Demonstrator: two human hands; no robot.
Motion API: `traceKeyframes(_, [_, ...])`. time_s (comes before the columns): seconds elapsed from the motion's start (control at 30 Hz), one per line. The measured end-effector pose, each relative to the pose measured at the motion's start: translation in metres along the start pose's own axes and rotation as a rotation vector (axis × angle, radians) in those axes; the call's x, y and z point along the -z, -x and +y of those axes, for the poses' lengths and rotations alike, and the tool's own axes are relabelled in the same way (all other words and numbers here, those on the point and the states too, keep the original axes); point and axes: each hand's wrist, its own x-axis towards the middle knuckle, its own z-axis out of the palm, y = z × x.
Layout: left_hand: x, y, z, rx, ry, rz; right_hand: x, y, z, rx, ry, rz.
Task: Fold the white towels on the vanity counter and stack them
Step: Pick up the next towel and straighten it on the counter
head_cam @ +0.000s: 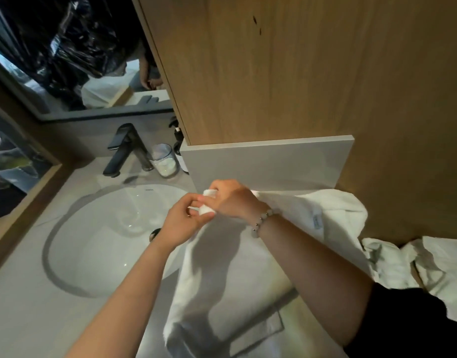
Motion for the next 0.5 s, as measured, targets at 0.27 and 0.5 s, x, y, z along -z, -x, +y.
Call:
traceKeyframes(0.27, [0.003, 0.018, -0.028, 0.125, -0.186, -0.135, 0.009, -0.018, -0.007, 0.116, 0.293, 0.123])
traceKeyframes(0.5, [0.006, 0.03, -0.062, 0.219, -0.236, -0.095, 0.029, -0.033, 0.013, -0.125, -0.156, 0.275])
